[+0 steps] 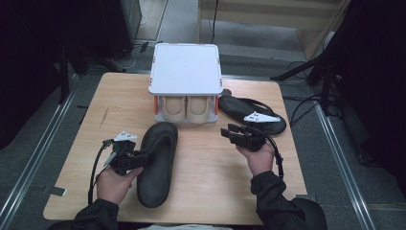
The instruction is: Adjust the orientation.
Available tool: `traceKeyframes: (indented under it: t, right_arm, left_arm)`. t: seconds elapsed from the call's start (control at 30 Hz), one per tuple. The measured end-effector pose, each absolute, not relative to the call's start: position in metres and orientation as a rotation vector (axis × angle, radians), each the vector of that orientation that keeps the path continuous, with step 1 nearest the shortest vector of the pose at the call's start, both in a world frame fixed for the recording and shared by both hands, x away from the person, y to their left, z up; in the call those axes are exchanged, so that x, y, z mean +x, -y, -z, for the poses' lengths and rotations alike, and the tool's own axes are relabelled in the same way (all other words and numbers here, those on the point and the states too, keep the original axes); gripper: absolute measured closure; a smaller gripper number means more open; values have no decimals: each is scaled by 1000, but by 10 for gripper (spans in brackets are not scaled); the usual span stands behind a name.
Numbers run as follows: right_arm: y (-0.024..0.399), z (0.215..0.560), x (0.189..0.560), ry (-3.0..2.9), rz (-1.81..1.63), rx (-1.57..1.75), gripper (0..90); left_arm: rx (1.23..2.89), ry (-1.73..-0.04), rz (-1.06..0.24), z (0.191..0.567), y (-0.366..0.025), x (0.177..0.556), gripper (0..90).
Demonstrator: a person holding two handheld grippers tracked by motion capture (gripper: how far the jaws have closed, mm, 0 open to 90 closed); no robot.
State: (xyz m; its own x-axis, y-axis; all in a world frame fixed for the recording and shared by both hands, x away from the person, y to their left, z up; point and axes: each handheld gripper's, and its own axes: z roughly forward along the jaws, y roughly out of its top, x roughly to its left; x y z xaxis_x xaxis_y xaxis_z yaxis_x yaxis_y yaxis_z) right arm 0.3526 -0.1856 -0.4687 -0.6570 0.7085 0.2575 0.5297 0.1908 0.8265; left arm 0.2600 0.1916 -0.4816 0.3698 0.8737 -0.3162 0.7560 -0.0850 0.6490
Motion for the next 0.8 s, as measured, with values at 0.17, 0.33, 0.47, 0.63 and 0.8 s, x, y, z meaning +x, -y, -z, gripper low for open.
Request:
traceKeyframes:
  t: [0.17, 0.33, 0.47, 0.63, 0.8]
  right_arm:
    - [187, 469, 352, -2275, -1458, 1204, 576]
    - [187, 469, 351, -2275, -1453, 1205, 576]
    - [186, 469, 351, -2280, -1449, 1202, 577]
    - [186, 469, 351, -2283, -1441, 1197, 577]
    - [186, 469, 350, -2283, -1444, 1199, 579]
  left_arm:
    - [1876, -1406, -174, 486, -183, 262, 695]
    - [1870, -1404, -170, 488, -178, 267, 695]
    - [1883, -1395, -186, 492, -171, 268, 693]
    - [1914, -1393, -177, 499, -162, 270, 693]
    - [1922, -1404, -156, 506, -159, 273, 691]
